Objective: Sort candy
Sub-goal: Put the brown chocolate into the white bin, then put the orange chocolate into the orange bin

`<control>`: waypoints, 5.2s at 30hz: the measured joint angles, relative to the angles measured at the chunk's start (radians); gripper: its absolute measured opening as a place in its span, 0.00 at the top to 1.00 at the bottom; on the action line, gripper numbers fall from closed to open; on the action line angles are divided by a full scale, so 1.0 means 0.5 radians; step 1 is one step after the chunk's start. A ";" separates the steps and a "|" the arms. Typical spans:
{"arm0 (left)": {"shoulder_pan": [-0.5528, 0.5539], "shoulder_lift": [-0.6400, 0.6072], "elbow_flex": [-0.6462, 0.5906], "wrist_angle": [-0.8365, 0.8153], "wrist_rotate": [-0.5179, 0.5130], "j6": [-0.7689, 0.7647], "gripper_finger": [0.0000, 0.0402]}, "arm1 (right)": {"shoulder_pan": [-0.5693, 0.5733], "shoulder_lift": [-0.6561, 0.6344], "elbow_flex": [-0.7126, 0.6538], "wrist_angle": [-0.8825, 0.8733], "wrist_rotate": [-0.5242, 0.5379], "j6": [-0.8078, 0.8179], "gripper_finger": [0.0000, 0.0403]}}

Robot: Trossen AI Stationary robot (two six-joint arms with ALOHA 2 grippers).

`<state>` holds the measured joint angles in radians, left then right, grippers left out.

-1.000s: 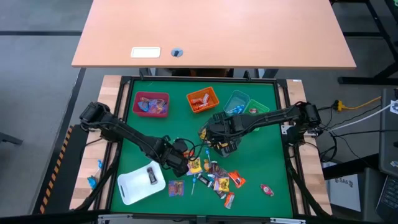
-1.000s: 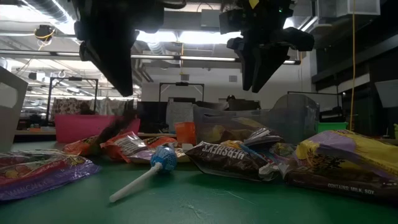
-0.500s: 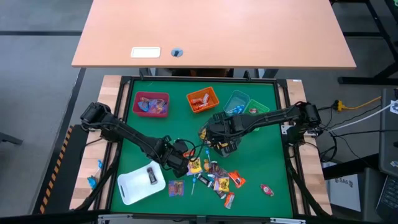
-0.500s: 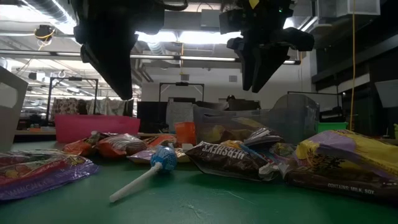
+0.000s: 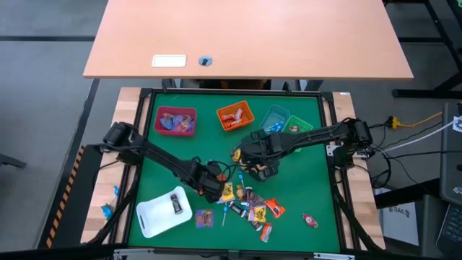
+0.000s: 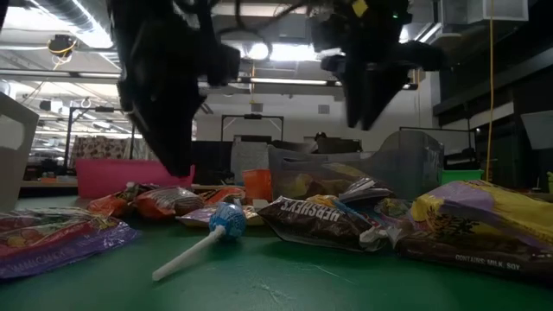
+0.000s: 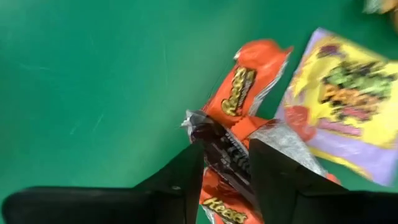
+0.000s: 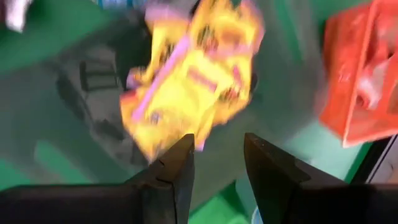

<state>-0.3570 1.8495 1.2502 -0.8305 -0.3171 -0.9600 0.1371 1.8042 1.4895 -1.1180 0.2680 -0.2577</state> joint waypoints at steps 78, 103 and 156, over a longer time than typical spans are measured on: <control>0.013 -0.511 -0.240 0.210 0.464 0.002 1.00 | 0.002 -1.206 -1.319 0.528 -0.001 0.872 0.66; -0.573 -0.612 -0.239 -0.312 0.653 -0.432 1.00 | 0.002 -1.206 -1.319 0.524 -0.001 0.925 0.66; -0.094 -0.419 -0.275 -0.148 0.115 -0.844 0.63 | 0.002 -1.205 -1.319 0.517 -0.002 0.924 0.66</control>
<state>-0.4038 1.6400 1.1126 -0.9047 -0.2596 -1.3819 0.1383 1.2018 0.8299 -0.8593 0.2669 0.2043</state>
